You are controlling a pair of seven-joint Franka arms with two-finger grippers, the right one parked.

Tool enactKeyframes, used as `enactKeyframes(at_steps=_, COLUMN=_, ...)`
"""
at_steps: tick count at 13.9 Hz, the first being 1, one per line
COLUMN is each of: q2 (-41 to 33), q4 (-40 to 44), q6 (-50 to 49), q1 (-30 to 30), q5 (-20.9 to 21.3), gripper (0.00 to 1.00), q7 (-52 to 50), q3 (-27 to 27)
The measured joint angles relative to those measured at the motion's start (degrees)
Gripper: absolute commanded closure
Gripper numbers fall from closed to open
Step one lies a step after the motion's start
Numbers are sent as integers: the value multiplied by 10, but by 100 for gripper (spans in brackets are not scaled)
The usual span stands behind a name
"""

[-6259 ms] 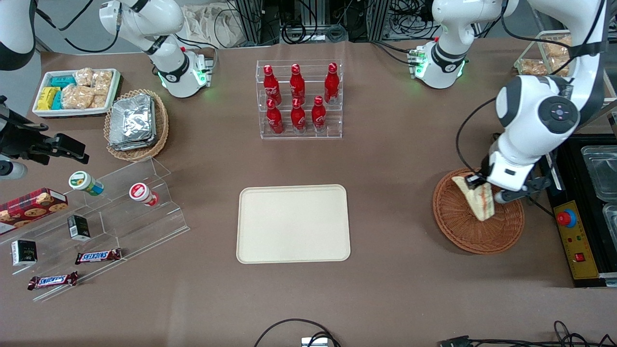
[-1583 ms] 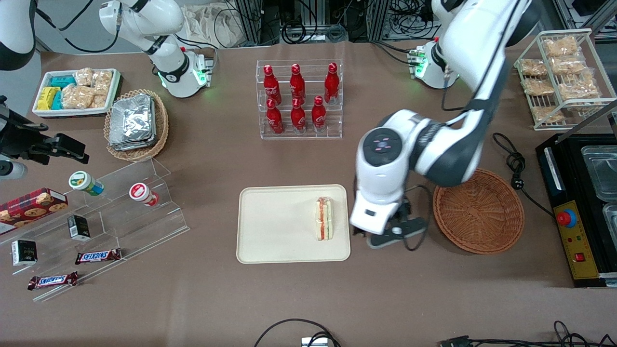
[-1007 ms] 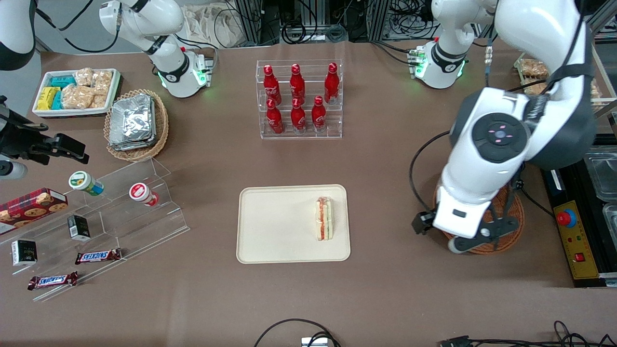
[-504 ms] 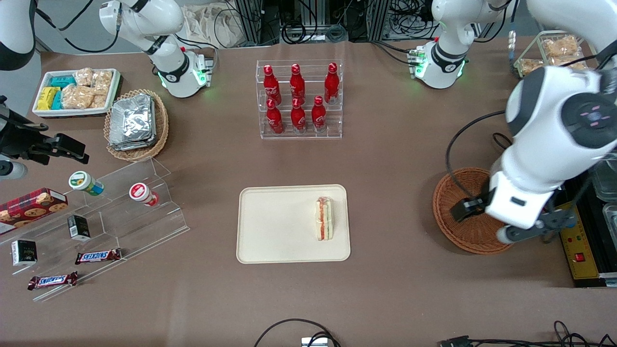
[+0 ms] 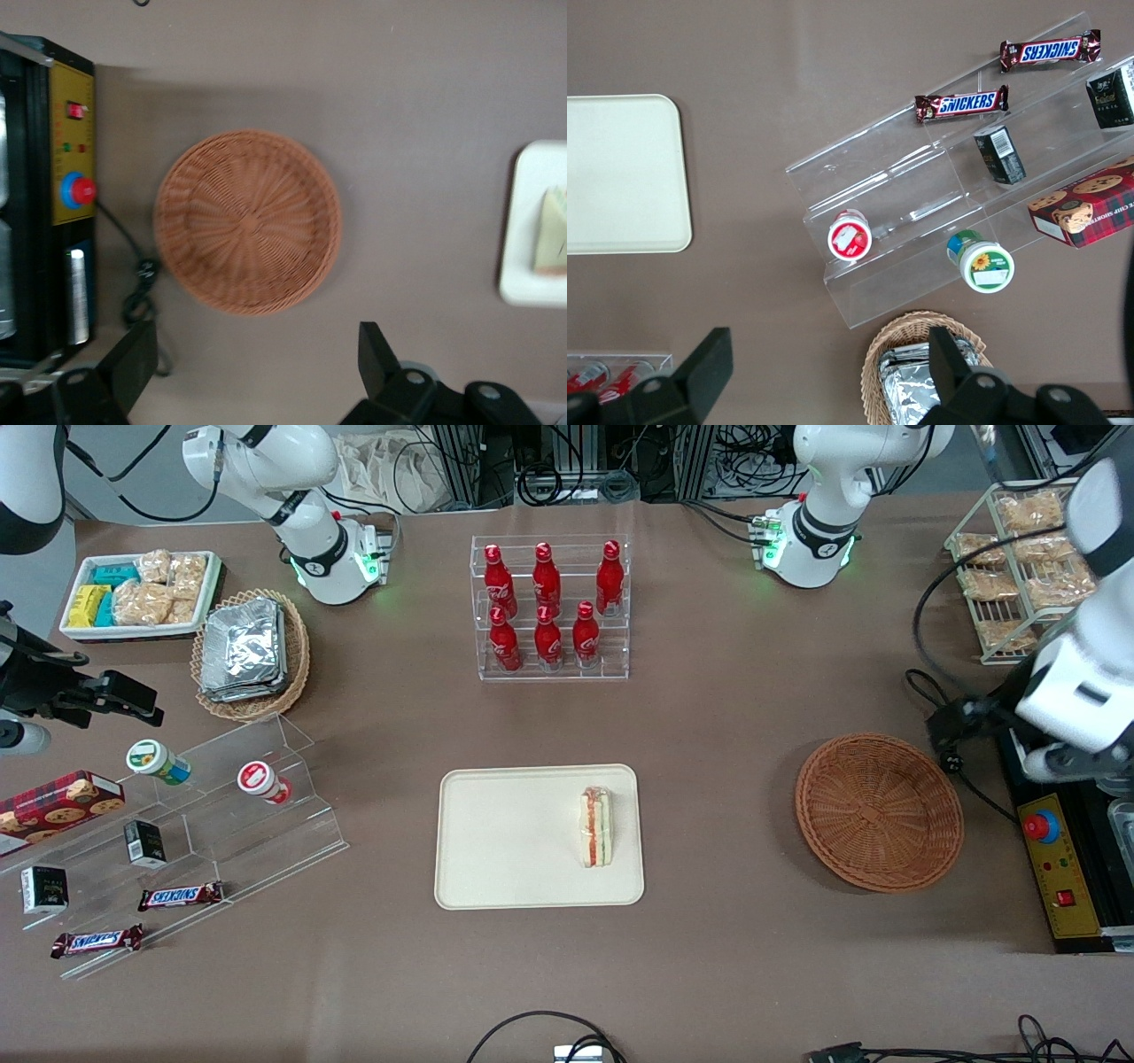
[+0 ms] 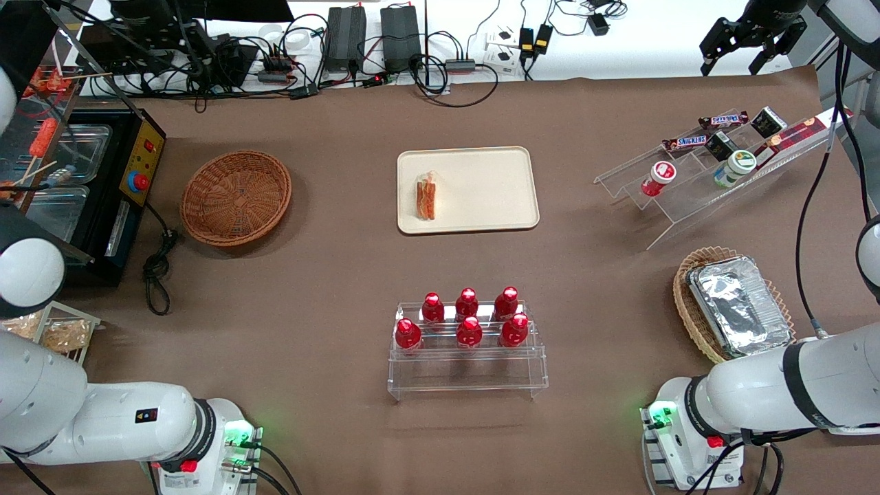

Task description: Place sandwich from basket to tray

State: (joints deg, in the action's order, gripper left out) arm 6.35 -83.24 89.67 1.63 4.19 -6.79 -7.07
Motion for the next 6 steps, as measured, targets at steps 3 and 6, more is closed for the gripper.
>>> enactKeyframes(at_steps=3, q2=-54, q4=-31, q6=-34, q1=15, q5=-12, gripper=0, q7=61, q3=13)
enactKeyframes(at_steps=6, q2=-86, q4=-53, q6=-43, q1=33, q5=-31, gripper=0, q7=91, q3=15)
